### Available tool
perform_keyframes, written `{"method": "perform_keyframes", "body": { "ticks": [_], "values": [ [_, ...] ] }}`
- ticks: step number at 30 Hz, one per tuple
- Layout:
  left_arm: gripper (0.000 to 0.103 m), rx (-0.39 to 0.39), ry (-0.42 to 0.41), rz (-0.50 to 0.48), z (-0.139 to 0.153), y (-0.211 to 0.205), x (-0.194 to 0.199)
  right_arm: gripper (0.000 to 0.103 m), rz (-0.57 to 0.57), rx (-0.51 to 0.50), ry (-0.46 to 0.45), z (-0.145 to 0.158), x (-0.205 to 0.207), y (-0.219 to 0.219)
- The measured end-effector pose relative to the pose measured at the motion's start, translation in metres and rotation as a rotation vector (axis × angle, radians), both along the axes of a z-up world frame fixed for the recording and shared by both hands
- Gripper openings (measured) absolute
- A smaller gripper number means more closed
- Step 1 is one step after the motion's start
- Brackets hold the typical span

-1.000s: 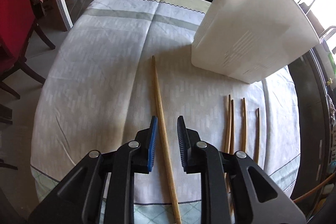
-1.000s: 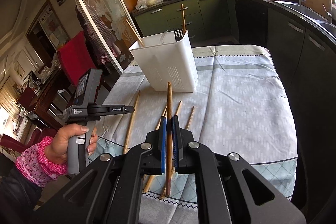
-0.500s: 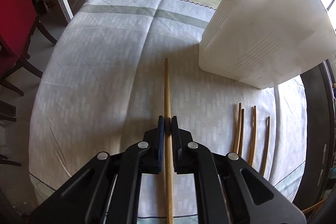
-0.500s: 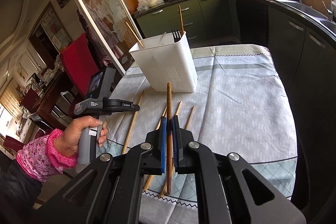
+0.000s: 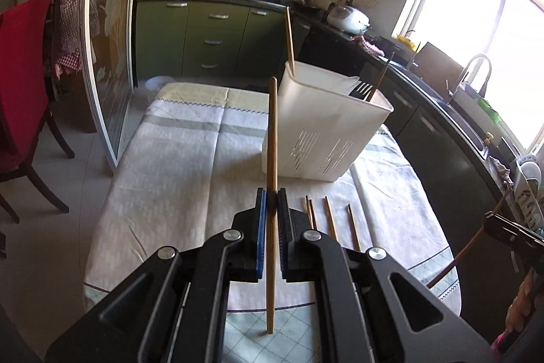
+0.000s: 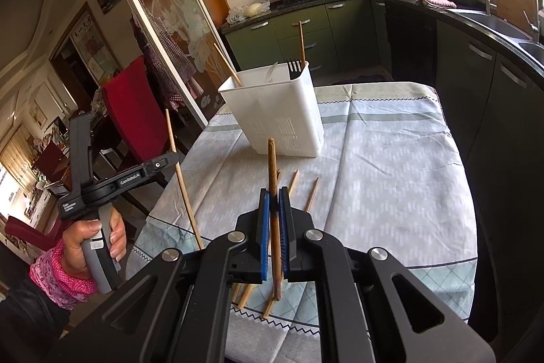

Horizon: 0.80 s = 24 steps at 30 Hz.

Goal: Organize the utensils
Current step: 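Lower both held chopsticks into the white holder and open both tools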

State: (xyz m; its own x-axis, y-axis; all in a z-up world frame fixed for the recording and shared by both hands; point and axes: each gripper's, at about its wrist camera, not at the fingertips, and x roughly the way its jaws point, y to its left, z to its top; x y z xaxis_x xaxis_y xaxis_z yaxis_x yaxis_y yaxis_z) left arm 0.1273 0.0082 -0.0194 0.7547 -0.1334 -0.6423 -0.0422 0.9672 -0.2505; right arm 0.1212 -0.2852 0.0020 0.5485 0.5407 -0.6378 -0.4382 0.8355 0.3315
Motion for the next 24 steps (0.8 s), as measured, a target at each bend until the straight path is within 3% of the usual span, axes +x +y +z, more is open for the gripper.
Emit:
{"method": "perform_keyframes", "body": {
  "ticks": [4, 14, 19, 24],
  "values": [
    [0.006, 0.038, -0.086, -0.032, 0.013, -0.007, -0.022, 0.006, 0.008, -0.006, -0.010, 0.004, -0.003, 0.004],
    [0.006, 0.043, -0.166, -0.069, 0.036, -0.017, -0.036, 0.006, 0.014, -0.019, -0.055, 0.023, -0.005, 0.009],
    [0.006, 0.046, -0.226, -0.095, 0.068, -0.025, -0.032, 0.006, 0.000, -0.009, -0.143, 0.061, 0.003, 0.011],
    [0.006, 0.064, -0.353, -0.094, 0.124, -0.033, -0.020, 0.006, -0.036, 0.036, -0.262, 0.117, 0.026, 0.017]
  ]
}}
